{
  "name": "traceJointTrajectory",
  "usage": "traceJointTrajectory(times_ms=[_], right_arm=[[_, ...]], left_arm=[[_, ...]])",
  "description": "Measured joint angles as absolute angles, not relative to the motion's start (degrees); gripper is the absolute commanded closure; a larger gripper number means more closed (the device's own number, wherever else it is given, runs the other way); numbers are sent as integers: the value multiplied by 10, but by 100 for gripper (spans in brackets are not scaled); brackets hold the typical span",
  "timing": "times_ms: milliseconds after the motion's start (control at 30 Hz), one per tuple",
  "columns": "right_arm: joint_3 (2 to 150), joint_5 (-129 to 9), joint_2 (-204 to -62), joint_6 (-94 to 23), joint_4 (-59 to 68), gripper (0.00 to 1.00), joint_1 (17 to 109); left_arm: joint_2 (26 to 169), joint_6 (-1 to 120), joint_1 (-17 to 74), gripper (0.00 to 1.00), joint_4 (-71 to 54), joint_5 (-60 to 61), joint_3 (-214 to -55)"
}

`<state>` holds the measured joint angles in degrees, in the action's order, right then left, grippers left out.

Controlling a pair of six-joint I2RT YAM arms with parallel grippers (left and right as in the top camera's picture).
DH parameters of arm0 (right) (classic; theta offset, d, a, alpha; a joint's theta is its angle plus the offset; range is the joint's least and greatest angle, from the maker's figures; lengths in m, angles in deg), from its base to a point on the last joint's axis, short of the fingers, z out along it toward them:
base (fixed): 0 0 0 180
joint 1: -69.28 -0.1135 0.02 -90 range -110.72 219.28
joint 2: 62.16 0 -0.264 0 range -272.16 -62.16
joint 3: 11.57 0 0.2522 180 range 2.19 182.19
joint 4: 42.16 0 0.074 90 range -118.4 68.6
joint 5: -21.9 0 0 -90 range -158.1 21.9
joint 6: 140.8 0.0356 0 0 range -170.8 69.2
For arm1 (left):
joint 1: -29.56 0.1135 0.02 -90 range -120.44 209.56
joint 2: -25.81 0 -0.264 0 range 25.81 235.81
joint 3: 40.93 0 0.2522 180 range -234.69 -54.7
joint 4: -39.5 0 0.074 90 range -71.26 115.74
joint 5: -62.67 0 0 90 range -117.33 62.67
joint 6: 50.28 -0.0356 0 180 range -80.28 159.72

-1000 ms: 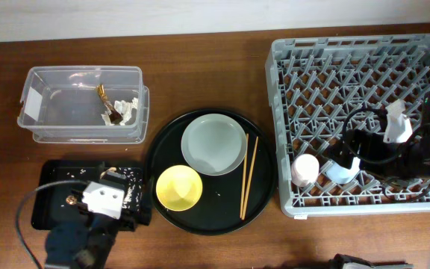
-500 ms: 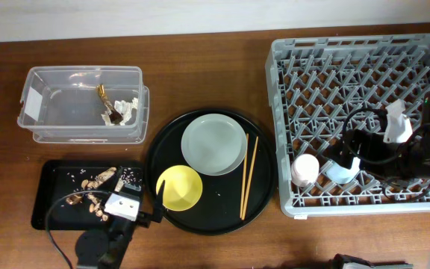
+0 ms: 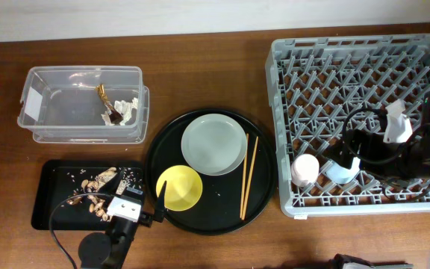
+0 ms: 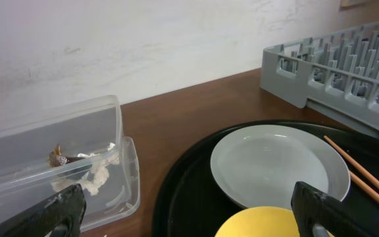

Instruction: Sort waste into correct bins and load items into the dishwasher rack

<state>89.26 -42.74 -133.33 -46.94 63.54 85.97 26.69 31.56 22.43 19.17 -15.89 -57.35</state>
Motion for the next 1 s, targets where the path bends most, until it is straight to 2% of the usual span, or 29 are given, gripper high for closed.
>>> traceJointTrajectory(times_ms=[400,467,533,667,833,867,900,1000], right_arm=[[893,-424,-1333,-423,592,0,860],[893,-418,-1334,-420,577,8,859],[893,-405,-1333,-440,594,8,840],[893,-407,-1327,-455,607,4,704],[850,-536,-1307,-339,541,4,499],[826,-556,-1310,-313,514,6,472],[795,-572,-1321,-275,480,16,445],[722,-577,-1361,-234,400,20,401]], left_arm=[[267,315,224,1,192,-159,-574],[267,315,224,1,192,-159,-574],[267,315,224,1,192,-159,-574],[266,315,224,1,192,-157,-573],[266,315,224,1,192,-157,-572],[266,315,224,1,192,-157,-572],[266,315,224,1,192,-157,-572],[266,315,224,1,193,-157,-572]])
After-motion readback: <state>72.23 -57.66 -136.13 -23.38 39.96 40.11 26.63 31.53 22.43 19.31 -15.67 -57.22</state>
